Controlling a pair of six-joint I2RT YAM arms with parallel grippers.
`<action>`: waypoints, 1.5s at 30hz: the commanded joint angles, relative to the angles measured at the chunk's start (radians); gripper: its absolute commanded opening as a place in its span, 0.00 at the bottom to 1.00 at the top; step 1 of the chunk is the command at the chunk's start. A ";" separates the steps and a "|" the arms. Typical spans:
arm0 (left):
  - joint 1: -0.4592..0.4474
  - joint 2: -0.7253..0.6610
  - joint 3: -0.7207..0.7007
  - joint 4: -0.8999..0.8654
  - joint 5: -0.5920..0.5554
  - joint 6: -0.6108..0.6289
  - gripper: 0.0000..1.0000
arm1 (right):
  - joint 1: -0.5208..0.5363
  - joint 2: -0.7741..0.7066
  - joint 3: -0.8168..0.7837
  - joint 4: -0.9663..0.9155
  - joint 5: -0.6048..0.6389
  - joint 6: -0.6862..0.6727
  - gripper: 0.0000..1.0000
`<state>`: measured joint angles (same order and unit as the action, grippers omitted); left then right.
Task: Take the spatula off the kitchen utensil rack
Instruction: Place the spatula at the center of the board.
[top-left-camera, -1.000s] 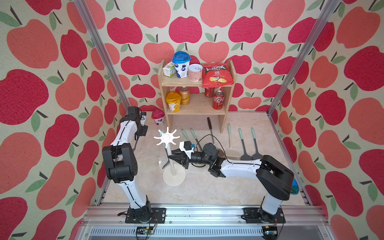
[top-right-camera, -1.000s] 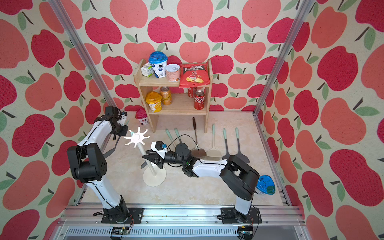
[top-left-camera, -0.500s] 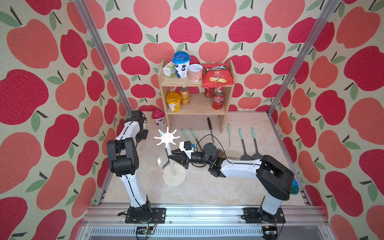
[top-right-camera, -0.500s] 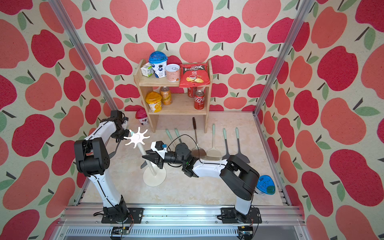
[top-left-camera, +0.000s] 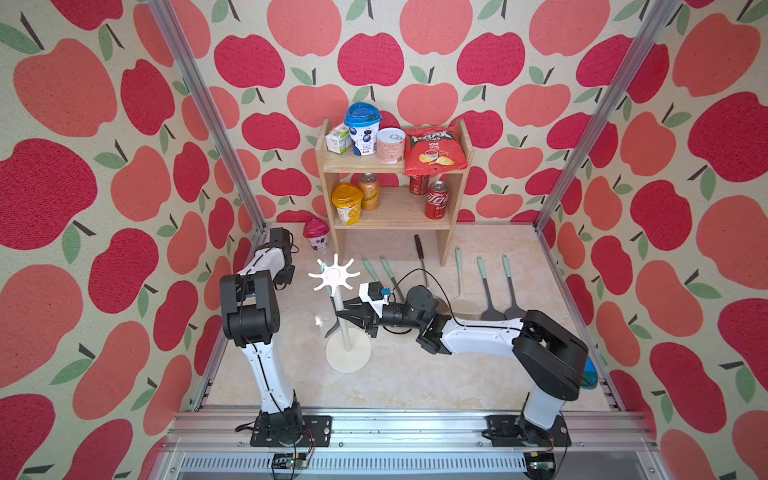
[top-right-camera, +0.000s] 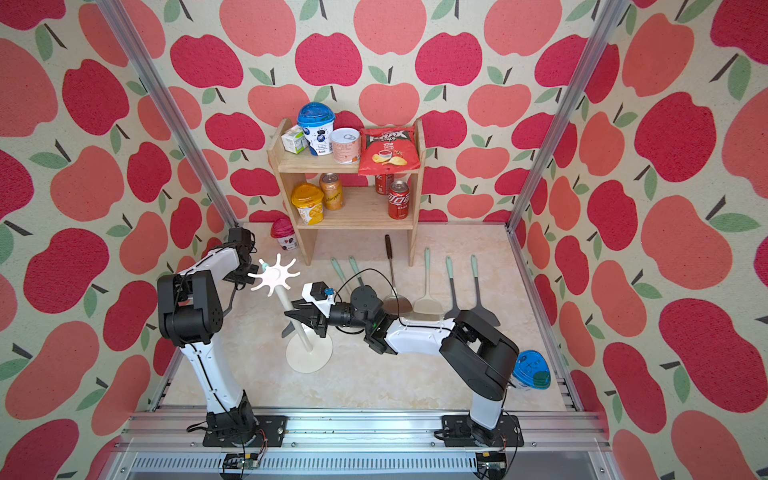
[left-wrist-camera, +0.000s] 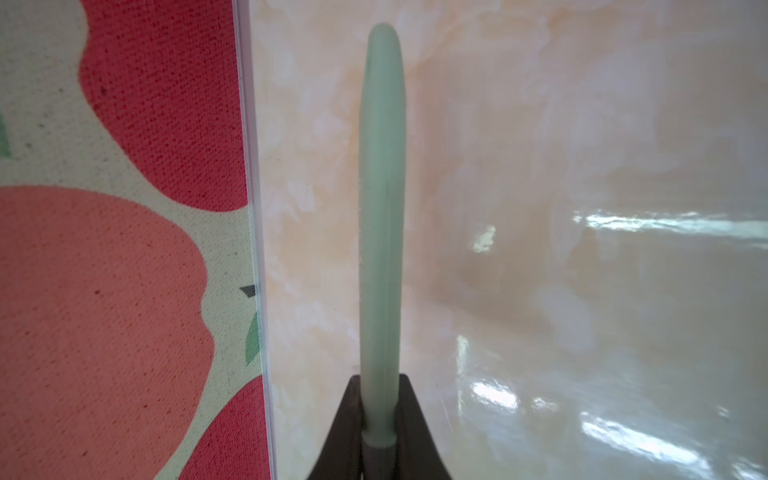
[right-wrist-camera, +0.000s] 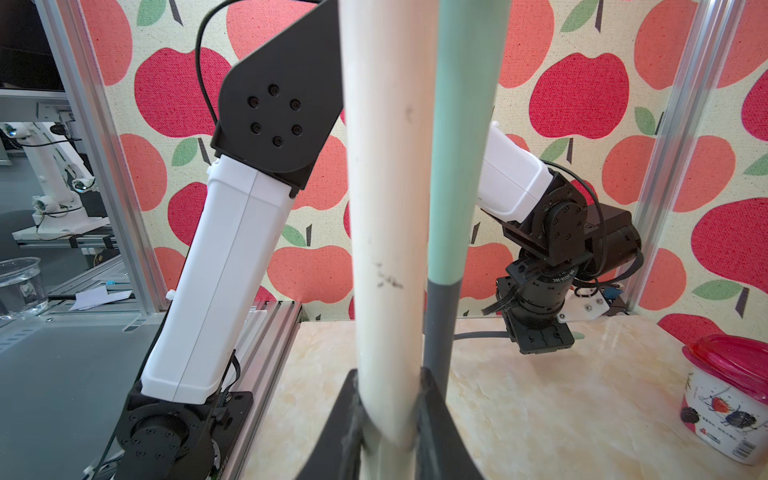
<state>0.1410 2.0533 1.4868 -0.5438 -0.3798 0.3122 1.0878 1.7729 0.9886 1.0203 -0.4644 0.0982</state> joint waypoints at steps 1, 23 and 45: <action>-0.010 0.039 -0.033 0.063 -0.075 0.008 0.00 | -0.014 0.002 -0.013 -0.035 -0.009 0.008 0.04; -0.037 0.193 -0.052 0.066 -0.113 -0.013 0.00 | -0.027 0.023 -0.001 -0.040 -0.015 0.026 0.04; -0.057 0.199 -0.021 -0.053 -0.158 -0.068 0.11 | -0.037 -0.002 -0.024 -0.043 -0.003 0.013 0.04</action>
<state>0.0925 2.1815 1.5043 -0.4870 -0.6109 0.2775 1.0729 1.7729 0.9886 1.0206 -0.4885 0.1055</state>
